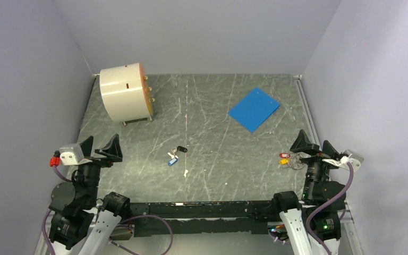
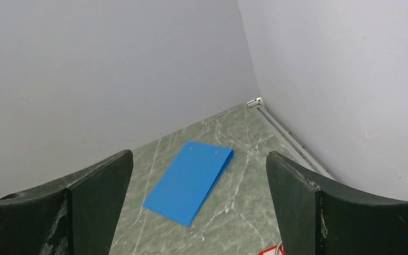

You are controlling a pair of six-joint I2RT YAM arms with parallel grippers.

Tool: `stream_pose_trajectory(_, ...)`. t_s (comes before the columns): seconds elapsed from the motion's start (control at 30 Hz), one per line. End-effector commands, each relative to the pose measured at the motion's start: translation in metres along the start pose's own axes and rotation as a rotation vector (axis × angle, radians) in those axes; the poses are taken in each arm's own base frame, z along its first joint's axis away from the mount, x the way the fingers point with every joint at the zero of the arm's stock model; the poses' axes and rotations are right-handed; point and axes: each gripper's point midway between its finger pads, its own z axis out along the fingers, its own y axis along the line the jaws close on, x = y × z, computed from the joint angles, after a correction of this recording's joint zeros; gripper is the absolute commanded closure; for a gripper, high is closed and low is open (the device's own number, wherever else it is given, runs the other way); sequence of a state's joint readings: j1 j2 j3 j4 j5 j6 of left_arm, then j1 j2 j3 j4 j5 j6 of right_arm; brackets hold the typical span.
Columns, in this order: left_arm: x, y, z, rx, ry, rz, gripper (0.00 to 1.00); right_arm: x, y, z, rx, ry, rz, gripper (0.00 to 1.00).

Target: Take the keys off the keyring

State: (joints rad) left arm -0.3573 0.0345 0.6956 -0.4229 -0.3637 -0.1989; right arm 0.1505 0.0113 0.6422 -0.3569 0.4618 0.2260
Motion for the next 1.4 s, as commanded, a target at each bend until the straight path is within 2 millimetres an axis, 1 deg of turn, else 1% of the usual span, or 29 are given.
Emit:
stream_pose_trajectory(0.0,-0.01,-0.002,0.0,0.011,-0.038,0.018,0.05,-0.009,0.004,0.0,-0.022,-0.033,0.008,0.01)
stream_pose_trajectory(0.13,-0.011,0.001,0.0,-0.001,-0.045,0.012,0.05,-0.007,0.002,0.001,-0.006,-0.032,0.021,0.01)
stream_pose_trajectory(0.23,-0.011,-0.002,0.001,0.01,-0.042,0.015,0.05,-0.007,-0.003,0.002,0.031,-0.033,0.053,0.01)
stream_pose_trajectory(0.43,-0.012,-0.003,0.001,0.019,-0.047,0.016,0.05,0.004,-0.006,0.006,0.094,0.052,0.095,0.01)
stream_pose_trajectory(0.53,-0.013,-0.008,0.0,0.045,-0.048,0.021,0.05,0.017,-0.01,0.007,0.151,0.132,0.116,0.01)
stream_pose_trajectory(0.6,-0.014,-0.011,-0.002,0.07,-0.048,0.024,0.05,0.03,-0.01,0.008,0.179,0.193,0.141,0.01)
stream_pose_trajectory(0.67,-0.016,-0.013,-0.005,0.079,-0.05,0.021,0.05,0.048,-0.006,0.01,0.184,0.273,0.138,0.01)
stream_pose_trajectory(0.83,-0.017,-0.005,-0.009,0.041,-0.052,0.009,0.05,0.081,-0.001,0.017,0.228,0.486,0.056,0.01)
stream_pose_trajectory(0.9,-0.017,-0.006,-0.009,0.046,-0.051,0.011,0.05,0.094,0.0,0.019,0.254,0.569,0.022,0.01)
stream_pose_trajectory(0.93,-0.016,-0.006,-0.009,0.05,-0.048,0.011,0.05,0.105,0.001,0.021,0.265,0.62,0.003,0.01)
stream_pose_trajectory(1.07,-0.013,-0.009,-0.008,0.066,-0.042,0.013,0.05,0.135,0.003,0.022,0.286,0.756,-0.032,0.04)
stream_pose_trajectory(1.2,-0.009,-0.012,-0.004,0.081,-0.04,0.019,0.05,0.171,-0.006,0.023,0.347,0.89,-0.075,0.04)
stream_pose_trajectory(1.3,-0.005,-0.014,-0.002,0.09,-0.036,0.025,0.05,0.199,-0.019,0.022,0.388,0.996,-0.026,0.04)
stream_pose_trajectory(1.37,-0.003,-0.014,-0.001,0.095,-0.033,0.024,0.05,0.212,-0.035,0.022,0.43,1.036,0.041,0.05)
